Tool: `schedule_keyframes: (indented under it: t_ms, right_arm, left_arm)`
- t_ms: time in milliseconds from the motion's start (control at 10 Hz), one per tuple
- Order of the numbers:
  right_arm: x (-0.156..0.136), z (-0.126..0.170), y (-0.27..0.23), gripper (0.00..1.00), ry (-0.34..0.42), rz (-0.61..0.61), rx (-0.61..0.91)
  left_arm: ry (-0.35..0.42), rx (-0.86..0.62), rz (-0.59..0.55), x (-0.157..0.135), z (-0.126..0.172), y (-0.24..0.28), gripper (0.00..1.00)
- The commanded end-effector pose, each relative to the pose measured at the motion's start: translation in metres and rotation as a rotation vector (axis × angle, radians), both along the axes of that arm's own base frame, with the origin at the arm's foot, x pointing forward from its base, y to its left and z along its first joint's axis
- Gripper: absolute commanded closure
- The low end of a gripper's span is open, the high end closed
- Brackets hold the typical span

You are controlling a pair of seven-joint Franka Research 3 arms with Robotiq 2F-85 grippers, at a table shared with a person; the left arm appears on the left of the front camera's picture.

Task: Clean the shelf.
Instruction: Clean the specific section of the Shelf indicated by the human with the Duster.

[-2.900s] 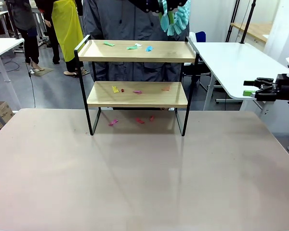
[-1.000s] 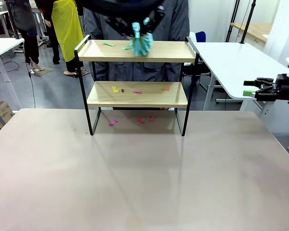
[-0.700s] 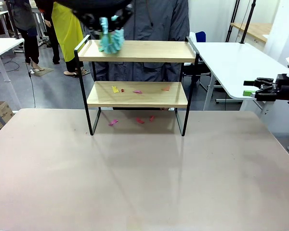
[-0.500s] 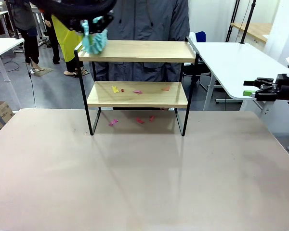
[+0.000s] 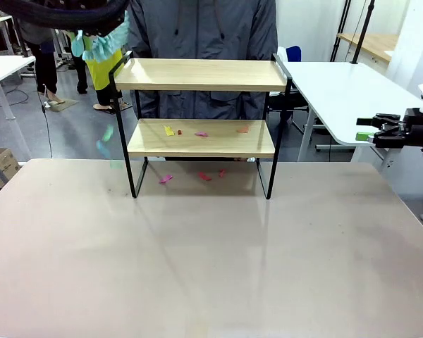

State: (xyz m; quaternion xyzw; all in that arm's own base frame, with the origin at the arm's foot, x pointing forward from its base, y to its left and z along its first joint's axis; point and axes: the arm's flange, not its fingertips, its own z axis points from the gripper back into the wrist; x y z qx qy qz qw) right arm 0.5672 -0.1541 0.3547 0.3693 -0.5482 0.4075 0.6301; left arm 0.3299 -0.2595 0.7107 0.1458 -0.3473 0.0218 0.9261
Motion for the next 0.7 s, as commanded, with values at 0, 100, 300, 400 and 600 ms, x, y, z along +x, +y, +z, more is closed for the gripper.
schedule_keyframes:
  t_ms: [0, 100, 300, 400, 600]
  right_arm:
    - [0.000, 0.002, 0.002, 0.00, -0.004, 0.002, 0.000]
    - [0.000, 0.002, 0.002, 0.00, -0.004, 0.002, 0.000]
    - [0.000, 0.002, 0.002, 0.00, -0.004, 0.002, 0.000]
    - [0.000, 0.002, 0.002, 0.00, -0.004, 0.002, 0.000]
    - [0.000, 0.002, 0.002, 0.00, -0.004, 0.002, 0.000]
  left_arm:
    - [-0.028, -0.031, -0.108, -0.012, 0.000, 0.000, 0.87]
    - [-0.018, -0.100, -0.184, -0.015, 0.005, -0.003, 0.87]
    - [-0.017, -0.005, -0.034, -0.008, 0.004, -0.005, 0.87]
    - [-0.027, -0.039, -0.093, -0.014, 0.009, -0.014, 0.87]
    - [0.089, -0.236, -0.386, -0.027, 0.033, 0.015, 0.87]
